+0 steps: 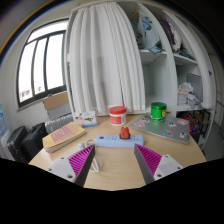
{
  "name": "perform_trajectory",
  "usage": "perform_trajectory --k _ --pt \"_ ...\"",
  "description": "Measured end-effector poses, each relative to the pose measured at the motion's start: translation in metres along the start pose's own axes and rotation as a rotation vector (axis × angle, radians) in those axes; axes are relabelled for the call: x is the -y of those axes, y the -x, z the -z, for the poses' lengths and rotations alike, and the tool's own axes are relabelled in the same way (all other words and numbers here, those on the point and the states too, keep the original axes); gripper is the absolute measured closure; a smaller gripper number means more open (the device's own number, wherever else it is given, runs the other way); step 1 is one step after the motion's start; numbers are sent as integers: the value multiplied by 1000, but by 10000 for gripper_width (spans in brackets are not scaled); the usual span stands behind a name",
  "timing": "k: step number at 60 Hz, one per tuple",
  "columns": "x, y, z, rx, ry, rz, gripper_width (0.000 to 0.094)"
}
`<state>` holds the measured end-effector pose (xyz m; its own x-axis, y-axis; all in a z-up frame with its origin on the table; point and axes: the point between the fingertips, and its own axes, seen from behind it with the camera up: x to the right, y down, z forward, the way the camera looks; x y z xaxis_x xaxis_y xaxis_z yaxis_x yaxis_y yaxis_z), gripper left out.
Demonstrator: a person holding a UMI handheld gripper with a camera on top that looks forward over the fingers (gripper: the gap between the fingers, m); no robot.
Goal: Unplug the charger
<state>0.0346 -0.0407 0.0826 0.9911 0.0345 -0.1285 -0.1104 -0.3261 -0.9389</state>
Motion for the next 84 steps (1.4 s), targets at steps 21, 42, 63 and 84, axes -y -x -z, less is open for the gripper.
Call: perform_trajectory --k 21,42,63,84 --pt "13 -40 -135 -87 30 55 210" --pt "7 -51 -160 -112 77 38 819" --pt "140 -65 -79 -94 -226 16 848" --pt "27 -166 -59 -173 73 -3 834"
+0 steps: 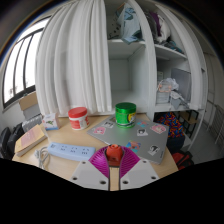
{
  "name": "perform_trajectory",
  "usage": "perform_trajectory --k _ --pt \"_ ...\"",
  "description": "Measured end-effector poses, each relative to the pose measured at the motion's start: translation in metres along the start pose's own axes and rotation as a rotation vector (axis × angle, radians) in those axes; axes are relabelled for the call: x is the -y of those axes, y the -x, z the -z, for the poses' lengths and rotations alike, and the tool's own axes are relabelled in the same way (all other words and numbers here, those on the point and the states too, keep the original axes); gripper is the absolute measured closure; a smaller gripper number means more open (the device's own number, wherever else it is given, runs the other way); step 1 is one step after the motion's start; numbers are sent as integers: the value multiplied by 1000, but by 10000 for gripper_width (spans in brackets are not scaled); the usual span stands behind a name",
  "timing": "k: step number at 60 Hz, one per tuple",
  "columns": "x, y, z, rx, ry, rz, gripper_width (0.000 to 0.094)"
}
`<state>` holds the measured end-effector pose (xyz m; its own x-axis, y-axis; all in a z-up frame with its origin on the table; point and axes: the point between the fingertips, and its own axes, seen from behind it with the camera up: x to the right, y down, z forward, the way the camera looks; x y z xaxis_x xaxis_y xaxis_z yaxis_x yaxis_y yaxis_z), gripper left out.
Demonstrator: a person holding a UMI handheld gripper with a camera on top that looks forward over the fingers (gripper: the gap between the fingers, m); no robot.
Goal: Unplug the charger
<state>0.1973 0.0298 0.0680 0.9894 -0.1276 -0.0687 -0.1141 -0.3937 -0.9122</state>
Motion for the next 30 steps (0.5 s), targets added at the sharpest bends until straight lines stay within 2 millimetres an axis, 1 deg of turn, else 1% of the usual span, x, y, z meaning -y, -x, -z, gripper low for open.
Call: perform_trajectory --k 2,6,11,16,19,23,27,30 --pt "-16 -3 -6 3 31 -2 832" --pt "-38 -6 -13 4 82 19 821" --pt "-54 -7 -20 7 123 43 797" --pt "-63 -10 -27 0 152 56 755" --pt "-63 -9 -28 -1 167 50 736" --pt "-63 -9 -30 4 170 59 666" --pt "-64 -10 -28 6 174 49 616" --pt "-61 -10 -25 8 165 37 547"
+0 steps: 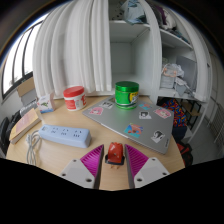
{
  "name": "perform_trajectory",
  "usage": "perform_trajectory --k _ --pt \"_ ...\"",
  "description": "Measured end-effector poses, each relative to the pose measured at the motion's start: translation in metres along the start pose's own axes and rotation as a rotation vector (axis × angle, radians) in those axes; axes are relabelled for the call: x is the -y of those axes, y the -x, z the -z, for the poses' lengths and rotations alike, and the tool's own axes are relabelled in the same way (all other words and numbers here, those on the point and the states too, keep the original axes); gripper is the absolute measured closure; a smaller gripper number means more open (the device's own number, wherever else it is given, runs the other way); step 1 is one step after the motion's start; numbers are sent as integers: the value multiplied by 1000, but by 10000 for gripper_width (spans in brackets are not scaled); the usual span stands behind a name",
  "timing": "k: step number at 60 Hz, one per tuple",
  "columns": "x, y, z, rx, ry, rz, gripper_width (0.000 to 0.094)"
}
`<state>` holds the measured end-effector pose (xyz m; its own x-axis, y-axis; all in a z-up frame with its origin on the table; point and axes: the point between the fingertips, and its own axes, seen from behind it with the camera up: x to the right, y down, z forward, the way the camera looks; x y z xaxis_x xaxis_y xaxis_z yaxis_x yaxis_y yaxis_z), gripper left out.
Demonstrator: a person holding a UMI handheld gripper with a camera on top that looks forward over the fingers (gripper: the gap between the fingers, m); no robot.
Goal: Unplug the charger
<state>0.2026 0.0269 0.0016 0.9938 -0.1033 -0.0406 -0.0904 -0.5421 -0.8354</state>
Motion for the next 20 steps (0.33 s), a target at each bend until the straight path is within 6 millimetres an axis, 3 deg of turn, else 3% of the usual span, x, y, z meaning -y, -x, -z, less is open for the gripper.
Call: perform_trajectory --k 3,7,10,20 --pt "4 2 7 17 -19 -6 405" --pt "10 10 20 71 -46 -3 74" --pt "12 10 32 92 -63 0 122" --pt "11 -11 87 99 -124 45 92"
